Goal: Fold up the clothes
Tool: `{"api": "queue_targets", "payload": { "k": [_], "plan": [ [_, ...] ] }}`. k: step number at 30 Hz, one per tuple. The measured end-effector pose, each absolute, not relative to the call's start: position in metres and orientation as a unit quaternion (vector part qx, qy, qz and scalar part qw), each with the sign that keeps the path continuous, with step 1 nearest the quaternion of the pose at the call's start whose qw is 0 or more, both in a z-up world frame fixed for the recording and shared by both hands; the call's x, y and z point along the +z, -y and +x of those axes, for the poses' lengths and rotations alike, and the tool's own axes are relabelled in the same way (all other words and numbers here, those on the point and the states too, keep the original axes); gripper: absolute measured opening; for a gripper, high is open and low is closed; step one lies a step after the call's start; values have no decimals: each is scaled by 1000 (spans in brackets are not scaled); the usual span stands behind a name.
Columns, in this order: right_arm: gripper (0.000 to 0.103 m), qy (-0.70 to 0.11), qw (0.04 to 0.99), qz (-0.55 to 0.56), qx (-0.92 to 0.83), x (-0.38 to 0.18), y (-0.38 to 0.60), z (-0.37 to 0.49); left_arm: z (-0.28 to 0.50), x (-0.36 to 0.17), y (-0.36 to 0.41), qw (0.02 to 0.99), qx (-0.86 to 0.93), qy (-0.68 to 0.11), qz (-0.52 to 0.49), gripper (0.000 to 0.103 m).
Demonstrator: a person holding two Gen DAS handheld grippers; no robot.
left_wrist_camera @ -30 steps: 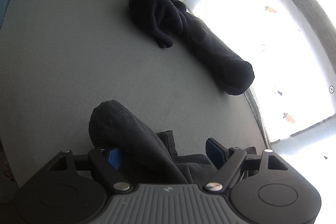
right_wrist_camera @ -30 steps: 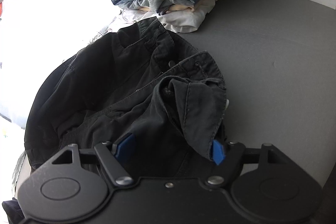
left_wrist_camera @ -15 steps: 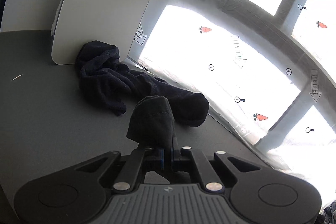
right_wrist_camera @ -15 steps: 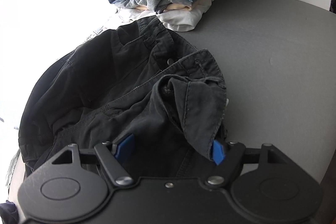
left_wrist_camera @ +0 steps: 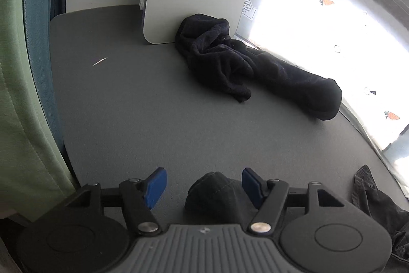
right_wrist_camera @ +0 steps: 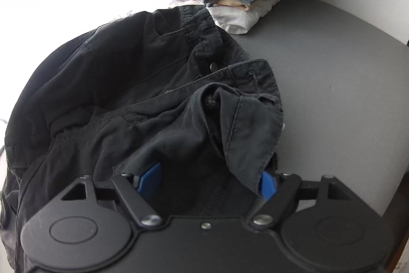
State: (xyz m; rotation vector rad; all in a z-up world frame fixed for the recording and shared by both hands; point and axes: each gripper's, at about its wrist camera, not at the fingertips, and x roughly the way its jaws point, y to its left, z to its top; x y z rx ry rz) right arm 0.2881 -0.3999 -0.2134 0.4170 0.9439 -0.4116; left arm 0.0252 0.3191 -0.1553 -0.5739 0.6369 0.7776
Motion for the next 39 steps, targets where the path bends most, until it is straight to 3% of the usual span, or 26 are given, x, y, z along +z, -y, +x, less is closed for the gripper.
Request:
{"api": "queue_targets", "payload": {
  "k": [5, 8, 14, 16, 20, 29, 35, 39],
  "plan": [
    [83, -464, 858, 102, -193, -206, 373, 293, 56, -140, -321, 866, 325, -329, -189, 67],
    [92, -467, 863, 45, -189, -200, 355, 294, 90, -142, -313, 873, 280, -373, -141, 72],
    [100, -435, 884, 16, -172, -183, 323, 281, 134, -168, -309, 877, 205, -411, -140, 74],
    [102, -414, 897, 11, -156, -178, 310, 275, 141, -175, -312, 880, 200, -411, -133, 84],
    [103, -370, 923, -1, -108, -174, 285, 269, 151, -187, -329, 881, 171, -412, -161, 90],
    [103, -410, 909, -21, -74, -255, 238, 288, 153, -216, -348, 875, 168, -420, -171, 91],
    [103, -329, 937, 30, -111, -287, 234, 276, 159, -232, -357, 866, 121, -451, -177, 91],
    [103, -326, 938, 33, -113, -288, 234, 276, 171, -238, -361, 861, 80, -479, -154, 90]
  ]
}}
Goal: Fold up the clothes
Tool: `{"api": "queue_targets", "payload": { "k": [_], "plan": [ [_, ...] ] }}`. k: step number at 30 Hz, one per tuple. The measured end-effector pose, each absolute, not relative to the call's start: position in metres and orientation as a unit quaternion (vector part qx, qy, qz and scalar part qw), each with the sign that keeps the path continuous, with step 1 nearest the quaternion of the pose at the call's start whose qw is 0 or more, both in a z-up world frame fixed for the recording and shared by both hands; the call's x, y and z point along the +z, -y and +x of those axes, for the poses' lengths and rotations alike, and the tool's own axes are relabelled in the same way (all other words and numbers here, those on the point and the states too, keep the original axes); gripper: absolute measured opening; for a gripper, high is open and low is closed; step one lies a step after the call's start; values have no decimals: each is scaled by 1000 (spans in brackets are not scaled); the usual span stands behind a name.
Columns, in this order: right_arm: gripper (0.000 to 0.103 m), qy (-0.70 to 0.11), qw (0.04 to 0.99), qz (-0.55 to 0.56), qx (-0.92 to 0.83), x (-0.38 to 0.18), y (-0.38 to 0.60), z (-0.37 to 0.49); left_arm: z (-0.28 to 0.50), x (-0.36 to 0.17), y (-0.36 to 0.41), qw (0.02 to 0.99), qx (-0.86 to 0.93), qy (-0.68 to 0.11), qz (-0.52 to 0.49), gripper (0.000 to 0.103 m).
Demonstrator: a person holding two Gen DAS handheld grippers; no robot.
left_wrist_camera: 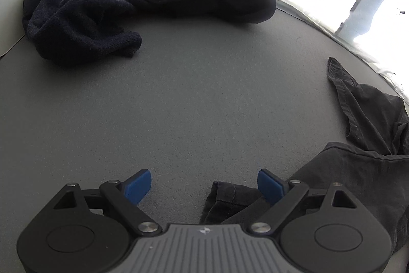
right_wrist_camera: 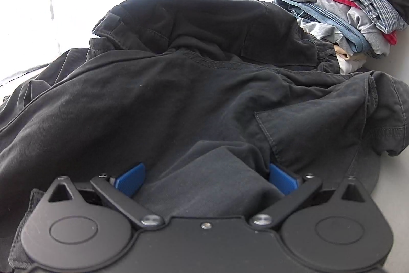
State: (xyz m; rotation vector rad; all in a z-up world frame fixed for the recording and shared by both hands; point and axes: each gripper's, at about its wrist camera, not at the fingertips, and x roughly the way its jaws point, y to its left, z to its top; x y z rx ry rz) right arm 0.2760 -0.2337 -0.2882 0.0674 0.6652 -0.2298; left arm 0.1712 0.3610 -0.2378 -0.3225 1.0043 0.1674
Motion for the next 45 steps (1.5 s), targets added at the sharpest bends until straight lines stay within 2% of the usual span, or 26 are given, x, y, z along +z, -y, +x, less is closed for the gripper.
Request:
{"api": "queue_targets", "payload": {
  "k": [5, 6, 8, 10, 12, 18, 29, 35, 36, 40, 43, 45],
  "plan": [
    [103, -325, 938, 33, -113, -289, 233, 277, 183, -230, -382, 867, 33, -473, -150, 89],
    [103, -325, 938, 34, -113, -289, 233, 277, 184, -229, -387, 867, 23, -473, -157, 86],
    [103, -325, 938, 33, -113, -289, 233, 277, 187, -231, -394, 860, 4, -480, -173, 68],
    [103, -325, 938, 33, -113, -289, 233, 276, 189, -237, -395, 850, -11, -497, -176, 42],
    [103, -325, 938, 33, -113, -289, 233, 276, 189, -242, -393, 844, -19, -509, -167, 26],
    [103, -326, 938, 33, -113, -289, 233, 277, 179, -243, -394, 846, -41, -491, -203, 29],
    [103, -325, 938, 34, -113, -289, 233, 277, 165, -248, -371, 845, -35, -503, -179, 32],
    [103, -326, 938, 34, -113, -289, 233, 277, 165, -238, -348, 859, 21, -497, -117, 16],
    [103, -326, 938, 34, -113, -289, 233, 277, 165, -232, -345, 866, 35, -489, -99, 8],
    [103, -325, 938, 31, -114, -289, 233, 277, 166, -196, -365, 897, 118, -416, -89, 8],
    [103, -326, 938, 32, -113, -289, 233, 277, 177, -178, -395, 907, 139, -376, -132, 8],
    [103, -326, 938, 32, -113, -290, 233, 276, 189, -172, -401, 911, 189, -355, -97, 0]
  ]
}}
